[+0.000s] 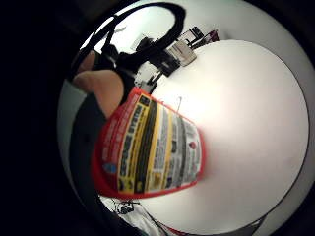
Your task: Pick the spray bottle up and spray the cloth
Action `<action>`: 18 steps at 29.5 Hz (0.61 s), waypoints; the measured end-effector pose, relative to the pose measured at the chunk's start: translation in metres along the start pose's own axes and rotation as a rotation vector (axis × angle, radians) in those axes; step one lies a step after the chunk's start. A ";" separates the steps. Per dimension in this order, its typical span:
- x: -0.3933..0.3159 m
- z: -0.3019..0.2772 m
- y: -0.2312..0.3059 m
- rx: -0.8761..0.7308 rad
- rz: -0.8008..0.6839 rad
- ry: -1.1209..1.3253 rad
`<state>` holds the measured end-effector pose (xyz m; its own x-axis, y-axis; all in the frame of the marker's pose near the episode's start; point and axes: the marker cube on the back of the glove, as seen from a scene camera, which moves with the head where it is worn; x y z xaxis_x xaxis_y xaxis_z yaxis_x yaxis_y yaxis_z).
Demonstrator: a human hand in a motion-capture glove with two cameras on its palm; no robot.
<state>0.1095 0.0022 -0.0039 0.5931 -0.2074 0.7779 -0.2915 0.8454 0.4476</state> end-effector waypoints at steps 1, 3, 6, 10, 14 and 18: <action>-0.001 0.001 0.000 0.005 0.009 -0.003; -0.002 0.000 0.002 0.021 0.016 -0.009; -0.005 -0.006 0.005 0.040 0.002 -0.009; -0.006 -0.018 0.016 0.040 0.005 0.006; -0.004 -0.034 0.031 0.006 0.048 0.041; -0.025 -0.052 0.032 -0.130 0.034 0.094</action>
<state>0.1245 0.0595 -0.0318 0.6538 -0.1354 0.7444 -0.2169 0.9091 0.3558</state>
